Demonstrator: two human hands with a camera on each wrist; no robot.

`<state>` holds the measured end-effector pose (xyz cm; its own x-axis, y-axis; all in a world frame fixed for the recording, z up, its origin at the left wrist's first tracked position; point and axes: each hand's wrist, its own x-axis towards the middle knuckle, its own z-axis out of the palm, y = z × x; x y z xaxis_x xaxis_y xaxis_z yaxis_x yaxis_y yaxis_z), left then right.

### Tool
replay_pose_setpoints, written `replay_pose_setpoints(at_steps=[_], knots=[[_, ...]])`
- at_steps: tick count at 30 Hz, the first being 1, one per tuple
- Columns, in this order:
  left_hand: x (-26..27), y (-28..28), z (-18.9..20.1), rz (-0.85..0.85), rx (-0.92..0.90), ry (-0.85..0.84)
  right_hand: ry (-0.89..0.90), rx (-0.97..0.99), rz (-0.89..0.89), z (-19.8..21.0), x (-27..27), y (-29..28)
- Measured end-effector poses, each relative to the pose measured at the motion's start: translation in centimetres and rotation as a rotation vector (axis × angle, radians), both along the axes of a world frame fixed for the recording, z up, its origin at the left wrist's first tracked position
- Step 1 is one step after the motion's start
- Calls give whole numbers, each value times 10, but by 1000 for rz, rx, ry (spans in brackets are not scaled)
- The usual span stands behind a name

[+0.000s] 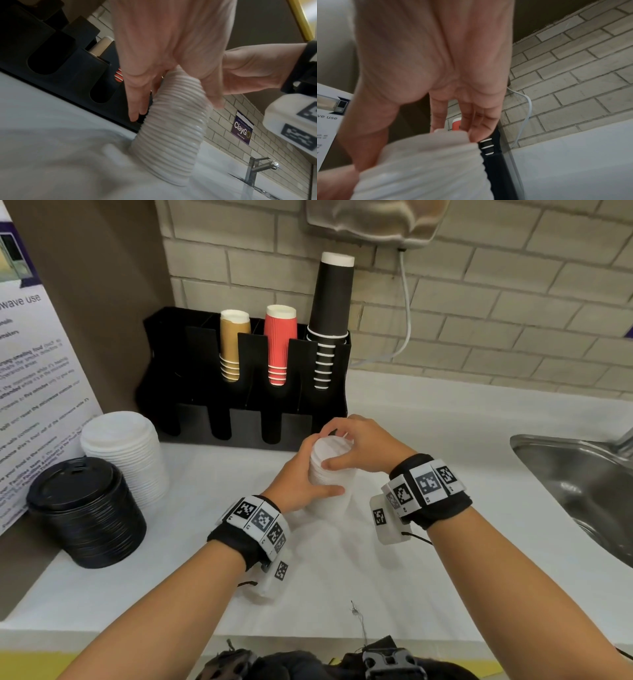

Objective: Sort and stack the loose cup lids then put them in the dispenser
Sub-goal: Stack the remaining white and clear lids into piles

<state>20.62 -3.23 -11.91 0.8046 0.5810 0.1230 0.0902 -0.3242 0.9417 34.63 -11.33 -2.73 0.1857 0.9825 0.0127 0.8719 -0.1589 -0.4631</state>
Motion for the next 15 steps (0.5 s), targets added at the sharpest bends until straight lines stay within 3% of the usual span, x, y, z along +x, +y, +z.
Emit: replay_pose_setpoints(at_steps=[7,15], knots=[[1,-4,6,104,-6,74,83,-317,48,10,4,4],[-41,12,9,227,-9,107,244,-278,178,-2,-27,32]])
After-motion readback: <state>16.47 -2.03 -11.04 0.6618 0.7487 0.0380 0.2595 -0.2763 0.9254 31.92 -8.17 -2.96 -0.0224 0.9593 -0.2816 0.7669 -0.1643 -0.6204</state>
